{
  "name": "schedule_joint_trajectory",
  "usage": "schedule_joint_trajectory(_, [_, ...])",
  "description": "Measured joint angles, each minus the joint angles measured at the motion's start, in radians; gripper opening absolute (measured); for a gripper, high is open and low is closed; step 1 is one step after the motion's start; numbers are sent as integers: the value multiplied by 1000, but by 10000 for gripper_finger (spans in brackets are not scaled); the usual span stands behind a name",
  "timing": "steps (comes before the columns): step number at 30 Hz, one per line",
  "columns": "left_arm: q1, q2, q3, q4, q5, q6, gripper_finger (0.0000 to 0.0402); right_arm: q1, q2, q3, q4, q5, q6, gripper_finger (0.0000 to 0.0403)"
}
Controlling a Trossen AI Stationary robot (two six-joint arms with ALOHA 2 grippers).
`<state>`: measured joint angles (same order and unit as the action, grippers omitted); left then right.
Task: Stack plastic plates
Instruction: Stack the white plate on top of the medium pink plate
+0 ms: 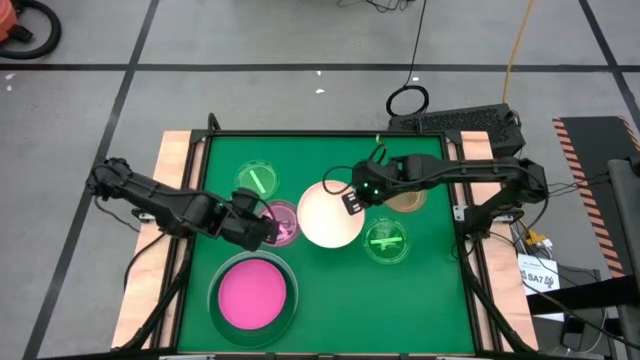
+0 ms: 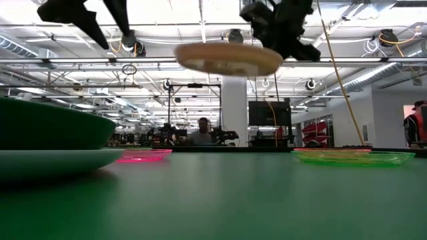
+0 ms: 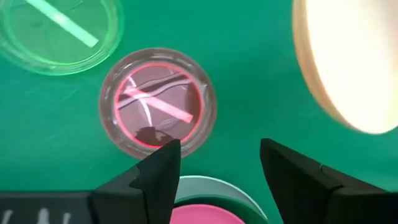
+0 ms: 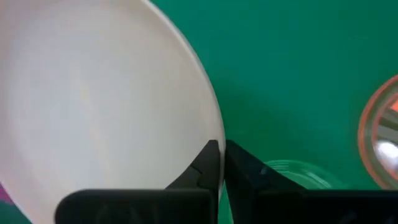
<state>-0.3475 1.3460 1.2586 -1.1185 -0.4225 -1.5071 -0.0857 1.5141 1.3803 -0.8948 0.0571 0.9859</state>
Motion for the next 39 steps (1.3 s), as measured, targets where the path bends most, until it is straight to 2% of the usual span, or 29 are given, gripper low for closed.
schedule_joint_trajectory(6, [9, 4, 74, 16, -1, 65, 228, 79, 1, 32, -1, 91, 110, 5])
schedule_joint_trajectory(14, [29, 9, 136, 26, 13, 51, 227, 171, 1, 32, 17, 176, 236, 5])
schedule_joint_trajectory(21, [63, 9, 137, 35, 35, 36, 227, 208, 1, 32, 19, 185, 281, 5])
schedule_joint_trajectory(26, [89, 23, 138, 112, 36, 38, 227, 219, 1, 32, 20, 205, 286, 4])
schedule_joint_trajectory(39, [115, 143, 138, 224, 36, 118, 227, 219, 1, 32, 6, 210, 277, 8])
